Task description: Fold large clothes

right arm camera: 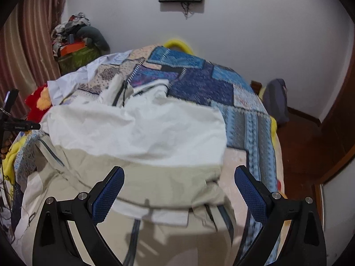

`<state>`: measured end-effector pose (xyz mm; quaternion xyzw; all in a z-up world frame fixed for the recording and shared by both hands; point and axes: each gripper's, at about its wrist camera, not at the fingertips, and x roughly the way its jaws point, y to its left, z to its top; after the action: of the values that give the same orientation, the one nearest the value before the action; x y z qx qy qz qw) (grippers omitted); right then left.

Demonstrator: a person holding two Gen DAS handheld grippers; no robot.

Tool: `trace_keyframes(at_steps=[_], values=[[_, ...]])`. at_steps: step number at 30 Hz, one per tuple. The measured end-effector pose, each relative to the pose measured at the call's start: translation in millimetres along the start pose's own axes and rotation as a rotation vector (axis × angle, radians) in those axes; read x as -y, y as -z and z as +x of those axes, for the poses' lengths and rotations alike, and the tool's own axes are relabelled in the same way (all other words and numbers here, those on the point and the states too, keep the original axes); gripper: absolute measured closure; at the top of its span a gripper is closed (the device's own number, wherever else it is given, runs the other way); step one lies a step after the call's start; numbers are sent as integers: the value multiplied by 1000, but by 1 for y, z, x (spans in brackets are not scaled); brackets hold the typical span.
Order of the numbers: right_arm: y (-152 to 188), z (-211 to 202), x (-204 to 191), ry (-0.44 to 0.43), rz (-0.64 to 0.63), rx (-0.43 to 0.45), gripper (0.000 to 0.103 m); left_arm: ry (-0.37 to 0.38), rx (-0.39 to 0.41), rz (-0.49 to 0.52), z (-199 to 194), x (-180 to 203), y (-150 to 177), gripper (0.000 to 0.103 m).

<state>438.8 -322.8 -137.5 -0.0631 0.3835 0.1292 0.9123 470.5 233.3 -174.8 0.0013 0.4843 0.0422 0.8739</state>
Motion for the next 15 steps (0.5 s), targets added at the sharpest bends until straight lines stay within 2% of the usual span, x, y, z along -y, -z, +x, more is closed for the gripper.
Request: trace_keyframes(at_steps=[2, 5, 7, 12, 15], values=[[-16, 6, -2, -22, 0, 14, 4, -11, 81, 15, -19, 8, -16, 10], [-42, 19, -4, -66, 12, 27, 4, 32, 134, 36, -24, 25, -43, 8], [-61, 34, -7, -98, 18, 17, 4, 66, 138, 43, -17, 38, -59, 8], [-104, 89, -13, -152, 45, -40, 4, 163, 79, 55, 37, 80, -103, 8], [-123, 134, -13, -162, 85, -98, 4, 233, 22, -4, 78, 98, -123, 8]])
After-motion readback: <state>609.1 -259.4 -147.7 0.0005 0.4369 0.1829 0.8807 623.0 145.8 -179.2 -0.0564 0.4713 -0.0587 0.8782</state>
